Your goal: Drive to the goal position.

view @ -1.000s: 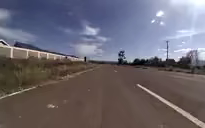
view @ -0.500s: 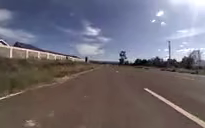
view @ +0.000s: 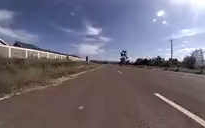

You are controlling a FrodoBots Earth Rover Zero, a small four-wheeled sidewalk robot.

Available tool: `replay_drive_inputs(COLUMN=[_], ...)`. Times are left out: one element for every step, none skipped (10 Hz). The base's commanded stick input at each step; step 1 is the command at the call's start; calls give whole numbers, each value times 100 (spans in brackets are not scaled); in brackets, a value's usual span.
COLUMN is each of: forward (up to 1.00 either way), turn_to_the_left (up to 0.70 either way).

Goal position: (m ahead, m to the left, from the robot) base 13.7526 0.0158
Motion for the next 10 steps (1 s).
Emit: replay_drive_inputs(forward=[100,100,100,100,100,100,100,100,100,100], turn_to_the_left=[0,0,0,0,0,0,0,0,0,0])
